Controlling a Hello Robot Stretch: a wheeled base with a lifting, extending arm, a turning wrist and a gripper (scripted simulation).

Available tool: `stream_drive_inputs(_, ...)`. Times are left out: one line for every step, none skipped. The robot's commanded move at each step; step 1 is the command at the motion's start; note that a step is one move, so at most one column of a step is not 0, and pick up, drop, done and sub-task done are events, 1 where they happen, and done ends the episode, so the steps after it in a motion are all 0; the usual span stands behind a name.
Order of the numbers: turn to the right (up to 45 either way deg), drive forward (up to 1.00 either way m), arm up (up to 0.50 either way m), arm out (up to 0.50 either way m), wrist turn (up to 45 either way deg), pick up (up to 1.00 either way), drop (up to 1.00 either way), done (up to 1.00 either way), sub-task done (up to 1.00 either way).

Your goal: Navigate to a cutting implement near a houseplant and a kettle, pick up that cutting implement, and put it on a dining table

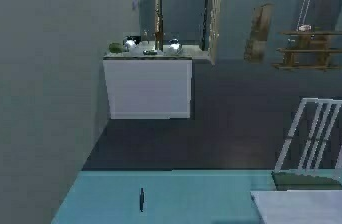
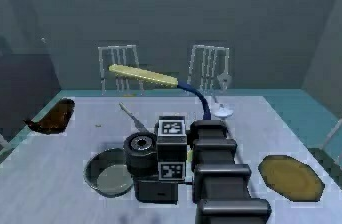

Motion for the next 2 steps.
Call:
stream_drive_inputs(42.0, 0.0, 0.0, 0.0, 0.0, 0.0, 0.0, 0.0, 0.0)
stream_drive_inputs(3.0, 0.0, 0.0, 0.0, 0.0, 0.0, 0.0, 0.0, 0.0)
